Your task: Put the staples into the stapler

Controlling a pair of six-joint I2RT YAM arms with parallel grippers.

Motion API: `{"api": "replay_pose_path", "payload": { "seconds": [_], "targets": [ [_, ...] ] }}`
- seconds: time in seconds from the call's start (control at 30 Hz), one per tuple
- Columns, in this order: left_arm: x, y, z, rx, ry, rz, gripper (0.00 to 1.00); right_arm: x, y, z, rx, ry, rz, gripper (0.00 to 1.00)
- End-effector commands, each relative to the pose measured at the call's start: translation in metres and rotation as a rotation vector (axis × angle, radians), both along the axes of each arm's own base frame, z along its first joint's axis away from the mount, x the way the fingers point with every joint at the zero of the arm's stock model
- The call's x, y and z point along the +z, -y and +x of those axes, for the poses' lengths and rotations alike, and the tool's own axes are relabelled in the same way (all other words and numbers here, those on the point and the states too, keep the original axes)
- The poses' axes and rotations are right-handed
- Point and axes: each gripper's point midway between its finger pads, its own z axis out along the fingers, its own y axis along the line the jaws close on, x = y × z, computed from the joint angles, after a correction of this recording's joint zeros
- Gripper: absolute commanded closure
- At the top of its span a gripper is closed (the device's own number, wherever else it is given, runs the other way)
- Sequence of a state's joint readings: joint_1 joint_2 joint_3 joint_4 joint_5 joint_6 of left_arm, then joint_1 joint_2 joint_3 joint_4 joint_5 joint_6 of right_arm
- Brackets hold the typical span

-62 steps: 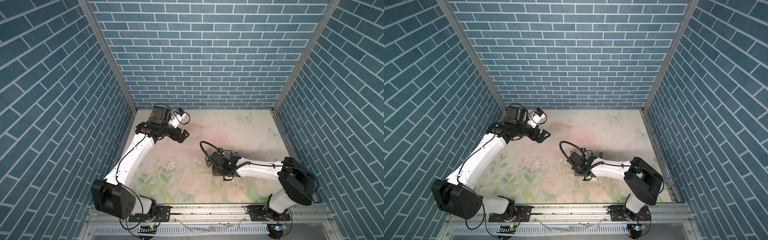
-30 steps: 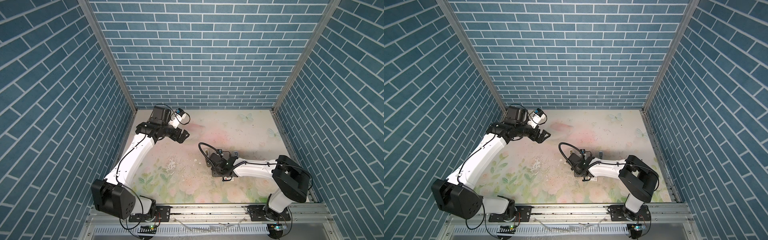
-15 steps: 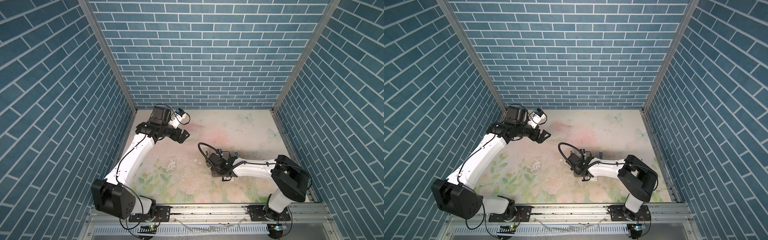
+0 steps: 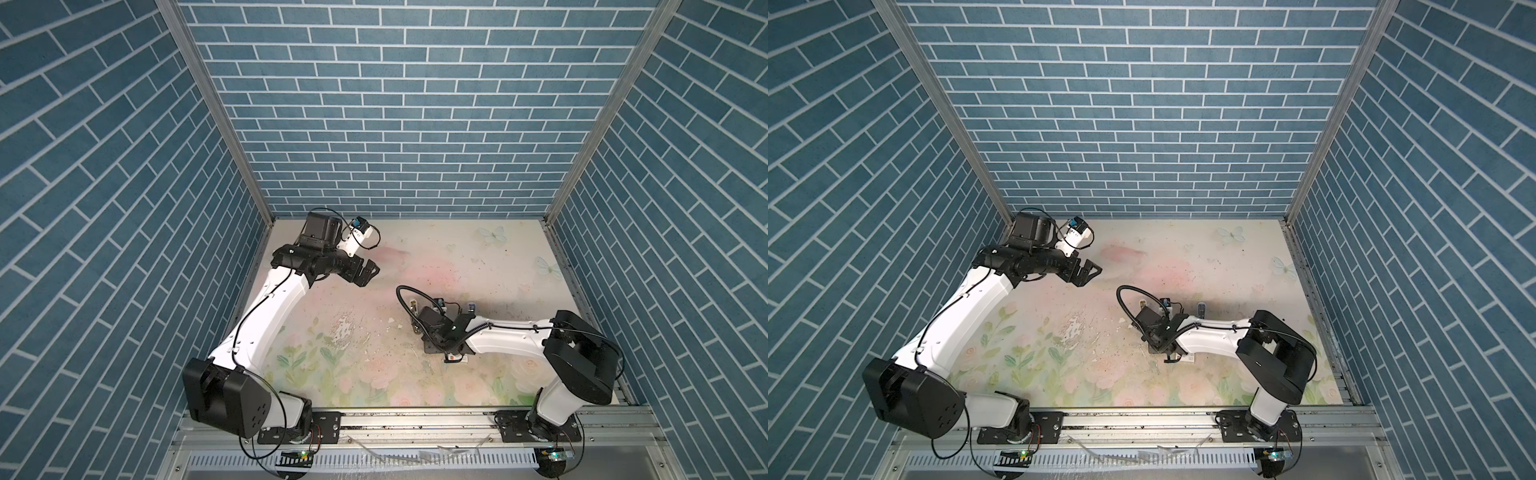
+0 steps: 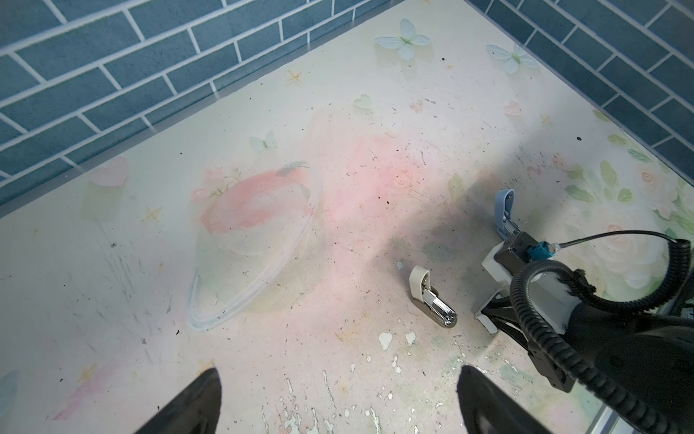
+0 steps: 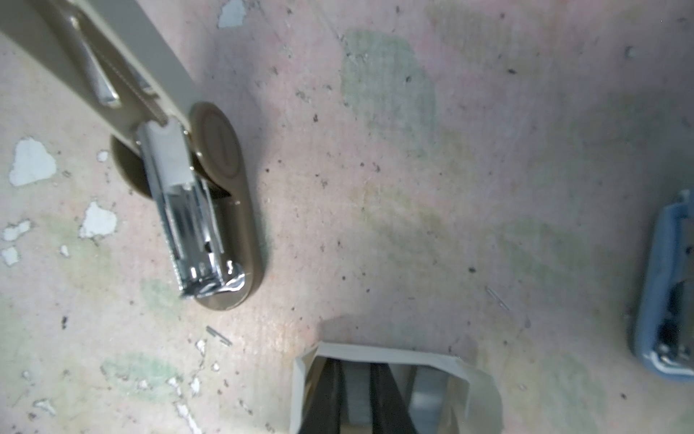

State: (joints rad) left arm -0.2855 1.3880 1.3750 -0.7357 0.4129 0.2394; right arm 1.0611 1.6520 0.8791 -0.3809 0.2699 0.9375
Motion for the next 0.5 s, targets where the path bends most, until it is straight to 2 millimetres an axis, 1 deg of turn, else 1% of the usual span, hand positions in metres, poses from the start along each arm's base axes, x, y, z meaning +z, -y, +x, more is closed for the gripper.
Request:
{"api": "replay_pose_path", "payload": {
  "seconds": [0.0,0.17,0.4,0.47],
  "targets": [
    [-0.009,0.001,-0.001,-0.001,-0.034,-0.005,0.01,0.009,0.007,-0.001,-0.011,0.032,-0.002,0.88],
    [-0.006,0.001,-0.001,-0.001,-0.031,-0.007,0.01,0.017,0.006,0.0,-0.005,0.05,0.016,0.89],
    [-0.006,0.001,-0.002,-0.008,-0.032,-0.004,0.01,0.021,0.006,-0.001,0.002,0.058,0.019,0.89],
    [-0.003,0.0,-0.003,-0.01,-0.023,-0.002,0.01,0.024,0.007,-0.001,0.002,0.065,0.024,0.89]
  ]
}}
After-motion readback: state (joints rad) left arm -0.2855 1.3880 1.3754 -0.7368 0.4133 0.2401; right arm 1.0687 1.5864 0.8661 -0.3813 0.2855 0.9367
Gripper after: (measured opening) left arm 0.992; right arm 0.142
